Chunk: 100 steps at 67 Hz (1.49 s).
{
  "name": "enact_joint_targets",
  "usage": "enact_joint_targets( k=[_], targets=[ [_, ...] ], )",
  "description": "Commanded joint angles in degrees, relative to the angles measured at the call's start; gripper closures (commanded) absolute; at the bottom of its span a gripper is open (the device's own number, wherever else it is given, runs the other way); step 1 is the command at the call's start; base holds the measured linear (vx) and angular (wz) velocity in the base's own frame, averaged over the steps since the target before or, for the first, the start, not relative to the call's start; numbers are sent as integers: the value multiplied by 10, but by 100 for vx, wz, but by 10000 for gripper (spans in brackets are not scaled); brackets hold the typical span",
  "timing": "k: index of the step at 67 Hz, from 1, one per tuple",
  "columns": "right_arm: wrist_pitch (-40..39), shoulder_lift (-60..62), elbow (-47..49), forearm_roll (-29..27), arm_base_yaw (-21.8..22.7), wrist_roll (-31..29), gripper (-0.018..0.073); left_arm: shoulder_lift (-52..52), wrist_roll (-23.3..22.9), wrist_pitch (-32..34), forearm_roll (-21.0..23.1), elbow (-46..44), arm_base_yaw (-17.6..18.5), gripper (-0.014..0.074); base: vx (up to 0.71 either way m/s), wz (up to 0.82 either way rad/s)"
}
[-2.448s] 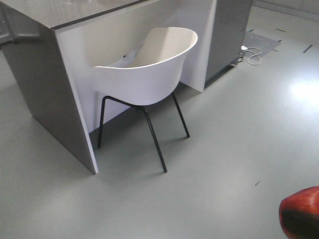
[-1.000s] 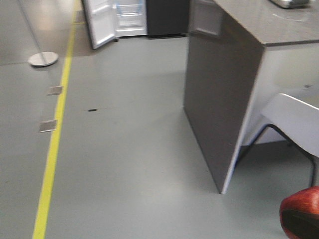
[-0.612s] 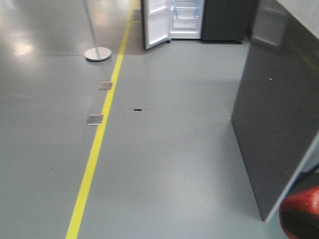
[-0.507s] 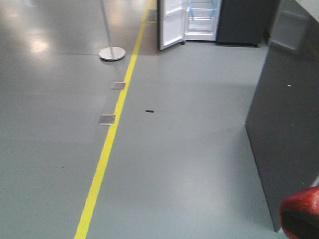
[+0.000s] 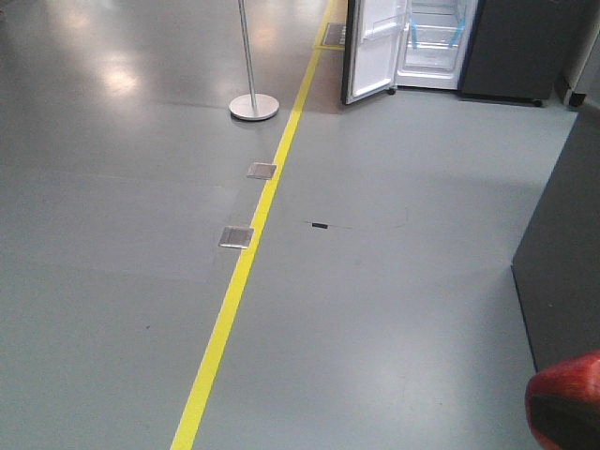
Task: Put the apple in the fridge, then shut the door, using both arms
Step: 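Drive the base away from the counter toward the refrigerator, then drive toward the open refrigerator door holding the apple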
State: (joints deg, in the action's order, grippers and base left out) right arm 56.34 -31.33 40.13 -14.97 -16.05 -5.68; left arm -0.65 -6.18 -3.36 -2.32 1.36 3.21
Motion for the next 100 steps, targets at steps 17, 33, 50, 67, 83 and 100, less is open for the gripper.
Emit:
enact_joint_targets(
  k=[17, 33, 50, 67, 83, 100],
  targets=[
    [-36, -2, 16, -7, 0, -5, 427, -8, 0, 39, 2, -9, -2, 603, 25, 3],
    [-36, -2, 16, -7, 0, -5, 427, -8, 0, 39, 2, -9, -2, 603, 27, -3],
    [-36, -2, 16, -7, 0, -5, 427, -8, 0, 39, 2, -9, -2, 603, 29, -3],
    [-36, -2, 16, -7, 0, -5, 427, -8, 0, 39, 2, -9, -2, 603, 29, -5],
    [-36, -2, 16, -7, 0, -5, 427, -8, 0, 39, 2, -9, -2, 603, 29, -9],
    [-36, -2, 16, -7, 0, -5, 427, -8, 0, 39, 2, -9, -2, 603, 30, -13]
  ],
)
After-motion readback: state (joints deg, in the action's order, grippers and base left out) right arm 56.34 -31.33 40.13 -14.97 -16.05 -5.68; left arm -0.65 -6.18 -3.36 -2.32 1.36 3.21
